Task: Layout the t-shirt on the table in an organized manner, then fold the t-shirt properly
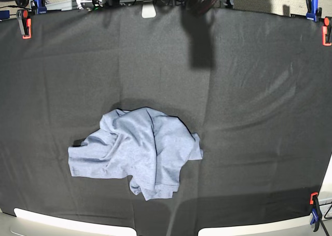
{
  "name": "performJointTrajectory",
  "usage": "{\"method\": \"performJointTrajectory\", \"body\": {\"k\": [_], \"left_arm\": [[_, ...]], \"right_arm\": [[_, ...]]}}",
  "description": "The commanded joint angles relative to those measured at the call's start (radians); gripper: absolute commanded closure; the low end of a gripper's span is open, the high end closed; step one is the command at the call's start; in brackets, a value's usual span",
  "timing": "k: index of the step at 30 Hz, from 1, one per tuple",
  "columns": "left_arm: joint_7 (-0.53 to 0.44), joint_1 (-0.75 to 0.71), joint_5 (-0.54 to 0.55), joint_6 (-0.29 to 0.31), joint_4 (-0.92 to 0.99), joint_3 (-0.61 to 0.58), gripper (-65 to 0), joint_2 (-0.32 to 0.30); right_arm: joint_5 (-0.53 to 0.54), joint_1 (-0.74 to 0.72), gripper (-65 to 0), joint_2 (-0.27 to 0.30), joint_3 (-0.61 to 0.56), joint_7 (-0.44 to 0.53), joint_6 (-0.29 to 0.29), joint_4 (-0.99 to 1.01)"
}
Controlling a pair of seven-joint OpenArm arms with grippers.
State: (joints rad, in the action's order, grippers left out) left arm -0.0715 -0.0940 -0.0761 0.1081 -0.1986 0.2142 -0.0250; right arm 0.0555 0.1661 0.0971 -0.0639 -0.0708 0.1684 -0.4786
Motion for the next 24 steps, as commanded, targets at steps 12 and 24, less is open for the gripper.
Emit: {"method": "performJointTrajectory", "body": {"k": [12,24], "left_arm": [[-0.007,-0.006,-0.002,-0.004,-0.004,-0.001,-14.2,0.005],[-0.008,-0.005,-0.002,-0.004,-0.007,-0.001,-14.2,0.005]], "right_arm": [[-0.09,0.001,-15.9,-0.08,-0.035,0.013,0.01,0.065],[-0.097,0.055,-15.9,-0.08,-0.035,0.042,0.009,0.065]]}}
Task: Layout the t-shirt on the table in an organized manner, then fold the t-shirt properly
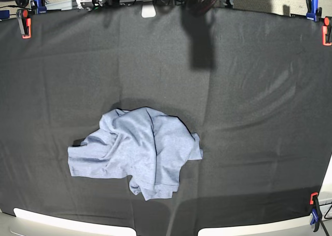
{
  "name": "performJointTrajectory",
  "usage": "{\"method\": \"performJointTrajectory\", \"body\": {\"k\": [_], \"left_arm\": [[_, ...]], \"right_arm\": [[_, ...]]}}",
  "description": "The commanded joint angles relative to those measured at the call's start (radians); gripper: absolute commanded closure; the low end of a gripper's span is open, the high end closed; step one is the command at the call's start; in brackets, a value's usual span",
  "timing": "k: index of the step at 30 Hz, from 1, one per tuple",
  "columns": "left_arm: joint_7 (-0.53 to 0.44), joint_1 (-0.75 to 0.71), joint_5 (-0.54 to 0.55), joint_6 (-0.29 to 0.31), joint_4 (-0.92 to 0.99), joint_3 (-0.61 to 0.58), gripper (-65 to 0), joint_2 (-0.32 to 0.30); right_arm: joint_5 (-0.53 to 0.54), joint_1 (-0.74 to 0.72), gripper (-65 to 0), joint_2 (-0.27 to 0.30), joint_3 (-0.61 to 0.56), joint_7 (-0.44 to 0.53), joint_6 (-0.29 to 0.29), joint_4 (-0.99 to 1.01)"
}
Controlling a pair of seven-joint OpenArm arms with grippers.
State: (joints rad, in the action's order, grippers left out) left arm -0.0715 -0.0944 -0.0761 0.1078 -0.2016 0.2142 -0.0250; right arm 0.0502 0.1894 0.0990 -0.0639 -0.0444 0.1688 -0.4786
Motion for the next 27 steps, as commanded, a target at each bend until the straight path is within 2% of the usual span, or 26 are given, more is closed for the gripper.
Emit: {"method": "performJointTrajectory", "body": {"k": [1,19,27], "left_arm": [[-0.008,-0.005,-0.002,-0.003,-0.008,-0.001,-14.2,0.005],[-0.007,-0.005,-0.002,-0.003,-0.016,-0.001,-14.2,0.005],[-0.007,-0.005,-0.002,-0.003,-0.016,-0.001,-14.2,0.005]], "right_arm": [[-0.105,0.037,-15.9,-0.082,-0.035,0.018,0.009,0.065],[-0.126,0.047,-15.9,-0.082,-0.035,0.019,0.009,0.059],[-0.125,0.093,-15.9,-0.083,-0.035,-0.001,0.011,-0.062]]}}
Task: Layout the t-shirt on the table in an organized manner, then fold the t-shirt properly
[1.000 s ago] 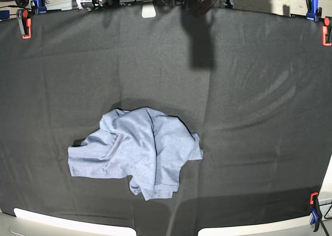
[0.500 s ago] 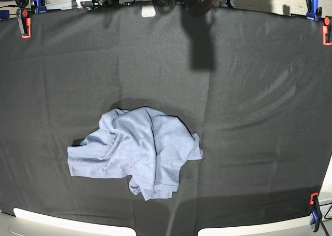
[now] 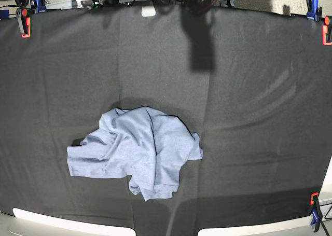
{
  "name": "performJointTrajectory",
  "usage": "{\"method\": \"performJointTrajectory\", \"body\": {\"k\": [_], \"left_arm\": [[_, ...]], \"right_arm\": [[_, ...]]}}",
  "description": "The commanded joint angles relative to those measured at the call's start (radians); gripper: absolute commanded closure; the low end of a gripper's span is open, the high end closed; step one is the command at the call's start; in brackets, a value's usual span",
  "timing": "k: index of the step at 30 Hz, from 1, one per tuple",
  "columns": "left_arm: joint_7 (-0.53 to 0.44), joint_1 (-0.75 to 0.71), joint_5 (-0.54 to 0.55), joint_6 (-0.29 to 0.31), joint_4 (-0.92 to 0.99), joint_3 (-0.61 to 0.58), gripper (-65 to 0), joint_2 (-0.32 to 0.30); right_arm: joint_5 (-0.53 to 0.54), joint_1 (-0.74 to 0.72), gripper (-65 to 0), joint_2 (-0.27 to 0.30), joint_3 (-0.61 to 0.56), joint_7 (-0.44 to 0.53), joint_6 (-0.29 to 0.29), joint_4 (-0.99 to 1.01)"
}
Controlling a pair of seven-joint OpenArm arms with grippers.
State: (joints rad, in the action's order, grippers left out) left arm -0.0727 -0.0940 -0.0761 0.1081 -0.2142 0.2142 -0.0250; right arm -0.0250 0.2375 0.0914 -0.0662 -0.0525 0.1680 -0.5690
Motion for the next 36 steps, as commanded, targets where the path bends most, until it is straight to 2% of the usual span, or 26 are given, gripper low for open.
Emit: {"method": "performJointTrajectory", "body": {"k": [1,7,21,36], "left_arm": [[-0.006,-0.006,-0.002,-0.004,-0.003,-0.001,-14.2,0.005],[-0.006,-0.005,-0.002,-0.004,-0.004,-0.001,-14.2,0.005],[-0.011,-0.005,-0.002,-0.004,-0.003,-0.001,-14.2,0.005],[-0.012,-0.012,-0.002,-0.003,-0.032,-0.001,-14.2,0.005]], "right_arm": [[-0.043,0.059,-15.9,-0.075,-0.032,0.007,0.012,0.005],[-0.022,0.115,-15.9,-0.075,-0.032,-0.002,0.012,-0.082],[-0.029,0.129,-15.9,-0.074,-0.032,-0.046,0.011,-0.08],[-0.028,0.13,-15.9,-0.019,-0.032,-0.061,0.01,-0.08]]}}
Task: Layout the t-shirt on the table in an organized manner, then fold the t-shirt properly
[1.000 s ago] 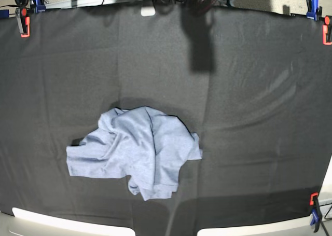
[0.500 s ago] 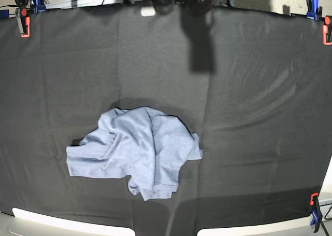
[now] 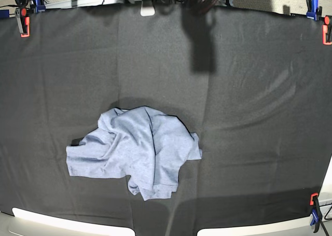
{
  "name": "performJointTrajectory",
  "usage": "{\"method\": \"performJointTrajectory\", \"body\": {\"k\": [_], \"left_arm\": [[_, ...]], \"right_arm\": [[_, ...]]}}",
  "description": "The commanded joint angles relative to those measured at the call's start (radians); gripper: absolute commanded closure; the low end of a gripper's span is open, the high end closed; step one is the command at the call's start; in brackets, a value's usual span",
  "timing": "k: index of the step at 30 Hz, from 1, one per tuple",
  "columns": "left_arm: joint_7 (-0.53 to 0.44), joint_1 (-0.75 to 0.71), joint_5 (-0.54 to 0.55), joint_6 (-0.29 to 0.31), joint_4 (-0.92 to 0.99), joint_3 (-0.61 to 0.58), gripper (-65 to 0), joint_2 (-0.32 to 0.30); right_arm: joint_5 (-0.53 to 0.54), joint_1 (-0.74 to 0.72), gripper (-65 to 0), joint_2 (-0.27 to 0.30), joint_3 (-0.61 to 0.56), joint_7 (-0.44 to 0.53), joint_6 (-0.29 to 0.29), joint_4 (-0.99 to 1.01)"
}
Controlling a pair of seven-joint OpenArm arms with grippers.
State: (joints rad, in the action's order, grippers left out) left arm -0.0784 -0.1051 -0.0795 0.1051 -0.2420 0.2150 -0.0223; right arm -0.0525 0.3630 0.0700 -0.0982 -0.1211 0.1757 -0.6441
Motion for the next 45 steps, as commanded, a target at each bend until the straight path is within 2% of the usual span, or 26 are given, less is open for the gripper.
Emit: {"method": "performJointTrajectory", "body": {"k": [1,20,26,32,35,39,41,45], "left_arm": [[-0.006,-0.006,0.002,-0.001,-0.011,-0.002,-14.2,0.002],[-0.005,-0.044,0.002,-0.001,-0.036,-0.002,-14.2,0.002],[-0.002,-0.143,0.003,0.0,-0.184,-0.002,-14.2,0.003],[0.055,-0.266,0.092,0.126,-0.386,-0.002,-14.2,-0.01],[0.064,-0.333,0.108,0.139,-0.488,-0.002,-14.2,-0.016],[0.085,-0.425,0.12,0.139,-0.63,-0.002,-14.2,-0.031],[0.103,-0.467,0.161,0.138,-0.7,-0.002,-14.2,-0.044],[0.115,-0.541,0.196,0.139,-0.836,-0.002,-14.2,-0.073]], "right_arm": [[0.0,0.004,-15.9,0.002,0.0,0.008,0.002,-0.005],[0.007,0.01,-15.9,0.002,0.0,0.008,0.003,-0.005],[0.007,0.056,-15.9,0.01,0.0,0.06,0.006,-0.007],[0.007,0.109,-15.9,0.025,0.0,0.061,0.008,-0.027],[0.011,0.161,-15.9,0.041,0.0,0.061,0.011,-0.092],[0.133,0.267,-15.9,0.08,0.0,0.061,0.012,-0.251],[0.166,0.328,-15.9,0.106,0.0,0.061,0.012,-0.35],[0.169,0.444,-15.9,0.157,0.0,0.061,0.011,-0.559]]}}
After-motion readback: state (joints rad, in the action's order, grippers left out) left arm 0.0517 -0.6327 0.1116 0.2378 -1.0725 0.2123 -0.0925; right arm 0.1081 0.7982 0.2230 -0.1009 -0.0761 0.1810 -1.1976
